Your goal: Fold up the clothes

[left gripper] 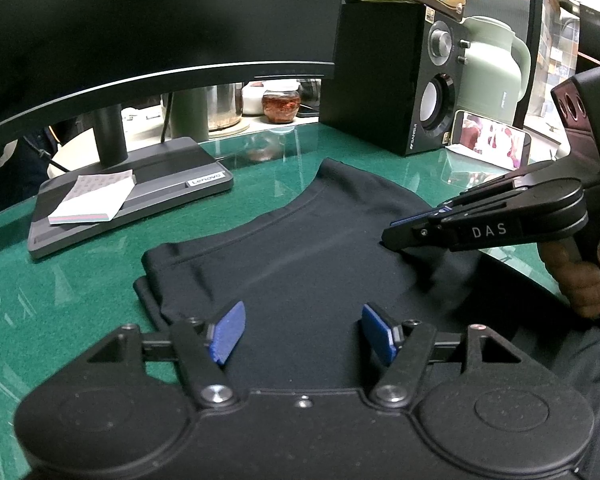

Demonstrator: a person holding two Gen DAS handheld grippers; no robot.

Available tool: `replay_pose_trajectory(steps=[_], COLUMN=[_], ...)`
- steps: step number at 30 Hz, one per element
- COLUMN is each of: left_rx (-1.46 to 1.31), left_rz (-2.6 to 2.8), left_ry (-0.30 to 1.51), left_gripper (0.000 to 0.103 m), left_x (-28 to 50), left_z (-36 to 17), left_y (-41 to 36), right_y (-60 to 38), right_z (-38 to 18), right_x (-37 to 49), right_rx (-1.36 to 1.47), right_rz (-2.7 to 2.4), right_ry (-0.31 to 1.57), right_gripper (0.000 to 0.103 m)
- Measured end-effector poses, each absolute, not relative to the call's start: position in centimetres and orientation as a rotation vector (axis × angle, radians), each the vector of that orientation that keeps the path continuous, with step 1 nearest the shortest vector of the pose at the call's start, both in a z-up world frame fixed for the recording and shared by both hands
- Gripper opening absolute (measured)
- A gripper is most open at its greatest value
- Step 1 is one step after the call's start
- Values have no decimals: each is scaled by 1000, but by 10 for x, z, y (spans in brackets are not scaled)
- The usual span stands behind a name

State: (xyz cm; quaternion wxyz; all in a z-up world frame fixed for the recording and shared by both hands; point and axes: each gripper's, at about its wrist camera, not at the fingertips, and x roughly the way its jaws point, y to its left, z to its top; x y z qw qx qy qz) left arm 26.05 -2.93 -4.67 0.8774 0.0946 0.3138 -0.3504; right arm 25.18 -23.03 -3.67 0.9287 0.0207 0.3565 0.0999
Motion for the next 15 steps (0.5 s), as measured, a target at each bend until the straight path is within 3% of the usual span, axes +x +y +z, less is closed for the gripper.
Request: replay_pose_trajectory(steps=[15], left_rx=[201], left_rz=[-730], left_ry=[654], left_gripper=[65], left_x=[260], left_z=[-47], left_y=[-30], right_y=[-229], right_z=[-37], right_x=[252], right_rx=[40], right_rz=[205], right_ry=[729], right_gripper=[2])
